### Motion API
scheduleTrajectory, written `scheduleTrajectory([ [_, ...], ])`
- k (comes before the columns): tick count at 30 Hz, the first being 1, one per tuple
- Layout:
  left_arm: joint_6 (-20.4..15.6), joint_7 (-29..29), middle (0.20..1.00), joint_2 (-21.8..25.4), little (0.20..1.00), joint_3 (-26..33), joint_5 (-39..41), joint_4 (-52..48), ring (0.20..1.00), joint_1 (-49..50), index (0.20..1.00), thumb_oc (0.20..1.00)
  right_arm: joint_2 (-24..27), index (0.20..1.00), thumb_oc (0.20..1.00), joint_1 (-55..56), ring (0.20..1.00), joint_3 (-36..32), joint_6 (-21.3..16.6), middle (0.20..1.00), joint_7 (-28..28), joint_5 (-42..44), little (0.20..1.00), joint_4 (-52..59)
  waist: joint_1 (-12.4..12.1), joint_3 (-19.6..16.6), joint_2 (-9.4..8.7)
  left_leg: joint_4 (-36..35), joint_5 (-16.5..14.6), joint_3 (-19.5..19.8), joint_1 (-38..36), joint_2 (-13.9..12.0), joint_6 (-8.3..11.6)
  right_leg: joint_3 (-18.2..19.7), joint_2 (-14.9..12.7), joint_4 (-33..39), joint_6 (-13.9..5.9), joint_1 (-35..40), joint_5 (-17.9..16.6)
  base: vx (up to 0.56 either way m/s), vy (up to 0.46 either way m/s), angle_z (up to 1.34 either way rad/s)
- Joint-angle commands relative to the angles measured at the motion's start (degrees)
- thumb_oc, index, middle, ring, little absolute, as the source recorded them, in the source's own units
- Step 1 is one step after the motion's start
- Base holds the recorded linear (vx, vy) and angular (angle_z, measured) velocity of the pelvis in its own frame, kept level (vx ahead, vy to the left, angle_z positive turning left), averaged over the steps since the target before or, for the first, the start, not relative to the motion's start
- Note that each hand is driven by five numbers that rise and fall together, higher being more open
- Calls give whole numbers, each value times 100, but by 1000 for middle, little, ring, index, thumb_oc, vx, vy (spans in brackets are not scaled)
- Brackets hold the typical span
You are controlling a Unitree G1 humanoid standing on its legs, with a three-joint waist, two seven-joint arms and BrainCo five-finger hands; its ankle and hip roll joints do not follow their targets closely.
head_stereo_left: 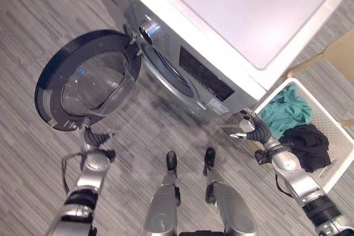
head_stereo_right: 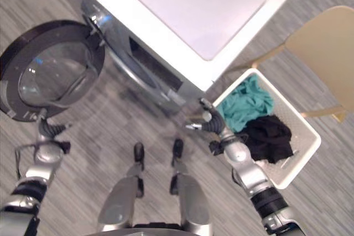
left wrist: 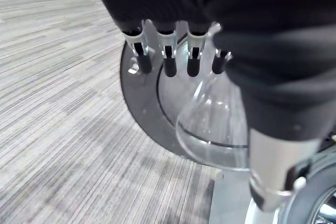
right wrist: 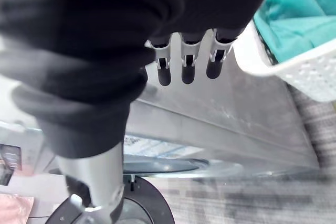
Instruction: Grab the laundry basket,head to the washer,open it,put in the laundry and shut it.
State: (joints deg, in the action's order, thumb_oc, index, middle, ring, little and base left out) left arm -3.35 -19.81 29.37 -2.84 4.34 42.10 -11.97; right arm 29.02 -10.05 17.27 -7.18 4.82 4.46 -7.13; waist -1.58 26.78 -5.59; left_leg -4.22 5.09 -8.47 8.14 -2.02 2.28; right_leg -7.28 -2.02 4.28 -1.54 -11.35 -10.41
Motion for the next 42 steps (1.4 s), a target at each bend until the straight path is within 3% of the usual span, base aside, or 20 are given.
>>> scheduleTrajectory([
  [1, -119, 268, 1000, -259, 1000, -30, 83, 380, 1000, 646, 1000, 1000, 31, 1000, 1000, 322, 1000, -242, -85, 1000, 24, -405, 1000, 387, 25, -787, 107, 497, -713, -69, 50, 166, -213, -201, -551, -1297, -687, -235, 1099, 106, 14, -67],
  [4, -26, 578, 1000, -658, 1000, -91, -9, 562, 1000, 1224, 1000, 1000, 129, 1000, 1000, 377, 1000, -503, -44, 1000, 132, -1004, 1000, 575, -73, -976, 262, 331, -763, -536, -396, -6, -172, -1296, -851, -1619, -653, -41, 1196, 91, -65, -81],
  [5, 3, 613, 1000, -731, 1000, -102, -45, 633, 1000, 1292, 1000, 1000, 142, 1000, 1000, 414, 1000, -551, -42, 1000, 172, -1100, 1000, 625, -73, -1045, 292, 324, -779, -610, -473, -32, -169, -1518, -899, -1648, -632, 9, 1228, 189, -87, -83],
  [7, 20, 653, 1000, -815, 1000, -129, -91, 650, 1000, 1390, 1000, 1000, 158, 1000, 1000, 468, 1000, -608, -39, 1000, 216, -1243, 1000, 664, -58, -1131, 341, 321, -913, -665, -654, -78, -137, -1594, -910, -1752, -671, 88, 1367, 179, -155, -59],
  [8, 12, 772, 1000, -1030, 1000, -237, -237, 792, 1000, 1557, 1000, 1000, 119, 1000, 1000, 801, 1000, -905, -41, 1000, 352, -1513, 1000, 712, 90, -1321, 321, 561, -932, -831, -702, -124, -112, -1338, -681, -1366, -542, 319, 1431, 141, -210, -68],
  [9, 14, 772, 1000, -1029, 1000, -242, -237, 793, 1000, 1566, 1000, 1000, 118, 1000, 1000, 815, 1000, -906, -38, 1000, 349, -1514, 1000, 717, 80, -1342, 345, 548, -1044, -767, -770, -140, -77, -1274, -649, -1376, -593, 370, 1531, 116, -295, -54],
  [11, 17, 780, 1000, -1144, 1000, -250, -266, 821, 1000, 1622, 1000, 1000, 118, 1000, 1000, 962, 1000, -1026, -25, 1000, 421, -1628, 1000, 711, 118, -1376, 337, 752, -987, -884, -723, -184, -49, -1182, -567, -1112, -503, 477, 1426, 72, -168, -32],
  [13, 31, 897, 1000, -1277, 1000, -438, -289, 758, 1000, 1643, 1000, 1000, 126, 1000, 1000, 1216, 1000, -1182, 5, 1000, 572, -1699, 1000, 641, 271, -1447, 372, 1556, -1114, -967, -603, -538, 210, -952, -377, -725, -401, 845, 1580, 144, -279, -65],
  [15, 37, 951, 1000, -1326, 1000, -567, -331, 755, 1000, 1623, 1000, 1000, 173, 1000, 1000, 1189, 1000, -1135, 44, 1000, 572, -1686, 1000, 593, 327, -1418, 411, 2138, -932, -976, -487, -785, 339, -856, -258, -559, -283, 1021, 1598, 18, -167, -22],
  [16, 25, 954, 1000, -1364, 1000, -630, -323, 765, 1000, 1581, 1000, 1000, 229, 1000, 1000, 1089, 1000, -1034, 67, 1000, 565, -1690, 1000, 525, 325, -1365, 404, 2365, -672, -919, -353, -816, 323, -801, -220, -515, -180, 1021, 1511, -40, -98, -46],
  [17, -1, 973, 1000, -1399, 1000, -695, -293, 791, 1000, 1537, 1000, 1000, 259, 1000, 1000, 1008, 1000, -927, 83, 1000, 548, -1690, 1000, 440, 303, -1345, 411, 2475, -593, -722, -259, -773, 334, -711, -180, -488, -143, 1052, 1530, -56, -74, -74],
  [19, -51, 1008, 1000, -1450, 1000, -813, -214, 765, 1000, 1503, 1000, 1000, 359, 1000, 1000, 819, 1000, -690, 90, 1000, 499, -1755, 1000, 273, 228, -1300, 405, 2389, -730, -172, -53, -509, 254, -491, -140, -474, -133, 1072, 1558, 29, -40, -112],
  [21, -75, 1023, 1000, -1458, 1000, -897, -191, 819, 1000, 1505, 1000, 1000, 434, 1000, 1000, 660, 1000, -453, 92, 1000, 445, -1812, 1000, 50, 151, -1291, 403, 2016, -873, 112, 34, -332, 215, -363, -133, -472, -192, 1099, 1588, 86, -1, -69],
  [26, -106, 1074, 1000, -1394, 1000, -973, -201, 1011, 1000, 1529, 1000, 1000, 580, 1000, 1000, 266, 1000, 41, 117, 1000, 387, -1978, 1000, -460, -61, -1247, 521, 1204, -488, 662, 245, -118, 291, -130, 5, -516, -234, 1142, 1656, 91, 53, -37],
  [34, -158, 996, 1000, -1239, 1000, -969, -315, 1291, 1000, 1492, 1000, 1000, 517, 1000, 1000, -335, 1000, 594, 214, 1000, 474, -2406, 1000, -1121, -215, -1253, 493, 705, -430, 644, 47, -11, 131, -34, -108, -665, -311, 973, 1690, 75, 130, -7],
  [42, -285, 714, 1000, -1008, 1000, -1023, -164, 1289, 1000, 1096, 1000, 1000, 197, 1000, 1000, -1695, 1000, 1573, 412, 1000, 806, -3058, 1000, -2293, -554, -939, 412, 641, -328, 685, 556, 66, 39, 2, -197, -907, -383, 209, 1526, -70, 60, 3],
])
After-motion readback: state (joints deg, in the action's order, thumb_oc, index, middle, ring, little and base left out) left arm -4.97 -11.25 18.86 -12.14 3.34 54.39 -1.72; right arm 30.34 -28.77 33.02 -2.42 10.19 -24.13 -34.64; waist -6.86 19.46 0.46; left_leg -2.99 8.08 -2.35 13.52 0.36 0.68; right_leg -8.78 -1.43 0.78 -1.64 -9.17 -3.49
